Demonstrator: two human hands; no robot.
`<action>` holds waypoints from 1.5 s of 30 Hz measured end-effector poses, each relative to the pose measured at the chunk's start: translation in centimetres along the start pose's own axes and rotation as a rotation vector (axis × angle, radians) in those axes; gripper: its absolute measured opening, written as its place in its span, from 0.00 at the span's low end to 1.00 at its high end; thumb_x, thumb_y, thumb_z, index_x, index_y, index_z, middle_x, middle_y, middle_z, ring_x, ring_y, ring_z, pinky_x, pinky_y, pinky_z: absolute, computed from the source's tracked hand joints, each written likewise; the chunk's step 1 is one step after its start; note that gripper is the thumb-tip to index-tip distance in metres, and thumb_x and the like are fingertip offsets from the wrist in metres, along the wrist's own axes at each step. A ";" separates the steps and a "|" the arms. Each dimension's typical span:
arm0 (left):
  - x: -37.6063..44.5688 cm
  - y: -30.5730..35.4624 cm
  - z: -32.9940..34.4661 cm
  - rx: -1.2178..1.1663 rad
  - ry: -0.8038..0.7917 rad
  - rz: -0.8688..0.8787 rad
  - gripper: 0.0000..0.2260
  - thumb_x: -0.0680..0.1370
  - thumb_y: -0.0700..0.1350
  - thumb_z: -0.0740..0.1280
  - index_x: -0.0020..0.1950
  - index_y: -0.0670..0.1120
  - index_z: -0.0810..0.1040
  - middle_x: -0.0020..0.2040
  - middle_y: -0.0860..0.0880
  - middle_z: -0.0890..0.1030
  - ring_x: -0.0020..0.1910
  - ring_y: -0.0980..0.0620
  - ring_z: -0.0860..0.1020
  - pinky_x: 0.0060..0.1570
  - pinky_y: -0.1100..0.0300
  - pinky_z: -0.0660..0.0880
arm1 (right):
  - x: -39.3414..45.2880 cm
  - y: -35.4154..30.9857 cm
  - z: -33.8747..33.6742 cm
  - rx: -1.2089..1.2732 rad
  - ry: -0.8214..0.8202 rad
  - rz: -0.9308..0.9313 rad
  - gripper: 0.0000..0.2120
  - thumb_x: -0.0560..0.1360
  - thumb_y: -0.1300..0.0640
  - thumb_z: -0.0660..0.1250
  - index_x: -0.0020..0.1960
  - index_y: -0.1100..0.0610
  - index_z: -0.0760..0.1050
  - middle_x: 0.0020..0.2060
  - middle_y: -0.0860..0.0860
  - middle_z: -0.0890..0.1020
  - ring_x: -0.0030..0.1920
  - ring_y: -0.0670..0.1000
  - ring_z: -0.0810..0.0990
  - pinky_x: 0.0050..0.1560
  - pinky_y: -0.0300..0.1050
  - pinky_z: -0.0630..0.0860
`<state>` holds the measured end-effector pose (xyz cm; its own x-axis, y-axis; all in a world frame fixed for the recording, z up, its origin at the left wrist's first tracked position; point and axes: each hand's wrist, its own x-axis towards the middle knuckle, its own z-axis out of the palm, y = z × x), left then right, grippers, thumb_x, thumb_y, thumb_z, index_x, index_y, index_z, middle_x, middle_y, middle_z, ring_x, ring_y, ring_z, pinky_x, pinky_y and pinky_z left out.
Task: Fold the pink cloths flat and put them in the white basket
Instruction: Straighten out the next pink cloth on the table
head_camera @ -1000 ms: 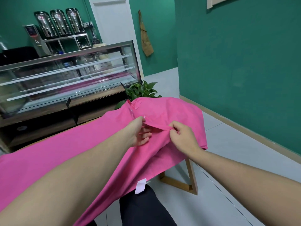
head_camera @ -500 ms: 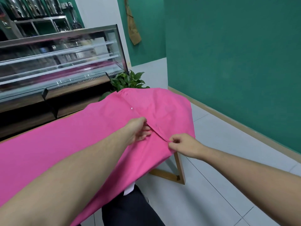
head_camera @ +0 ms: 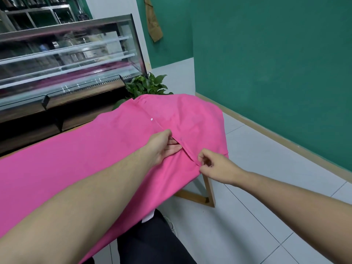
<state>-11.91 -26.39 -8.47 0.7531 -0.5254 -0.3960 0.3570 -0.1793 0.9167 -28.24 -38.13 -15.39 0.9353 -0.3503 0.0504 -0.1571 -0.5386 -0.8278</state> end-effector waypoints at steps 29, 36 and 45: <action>2.7 -1.3 -2.8 1.535 -0.186 0.765 0.19 0.79 0.48 0.63 0.70 0.53 0.70 0.70 0.51 0.67 0.67 0.48 0.71 0.64 0.45 0.71 | 0.0 0.0 -2.0 -0.023 -0.073 0.181 0.14 0.76 0.57 0.63 0.32 0.54 0.70 0.27 0.48 0.74 0.29 0.46 0.74 0.33 0.35 0.67; 3.5 -2.8 -5.4 1.614 -0.073 0.463 0.23 0.83 0.60 0.53 0.78 0.60 0.57 0.81 0.54 0.53 0.79 0.48 0.54 0.72 0.33 0.55 | 0.2 1.1 -2.0 0.093 -0.127 0.252 0.22 0.71 0.42 0.74 0.33 0.52 0.67 0.27 0.45 0.67 0.29 0.45 0.64 0.31 0.39 0.60; 3.6 -2.7 -9.9 1.503 0.148 0.327 0.25 0.82 0.64 0.45 0.78 0.62 0.58 0.82 0.54 0.47 0.80 0.47 0.42 0.71 0.29 0.41 | 5.1 -2.2 -0.1 -0.041 0.169 0.075 0.15 0.78 0.50 0.65 0.36 0.55 0.71 0.26 0.47 0.75 0.27 0.45 0.69 0.34 0.45 0.70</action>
<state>-4.69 -19.58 -12.91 0.7634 -0.6393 -0.0922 -0.6270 -0.7678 0.1318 -23.16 -38.78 -13.25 0.8545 -0.5124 0.0854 -0.2403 -0.5356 -0.8096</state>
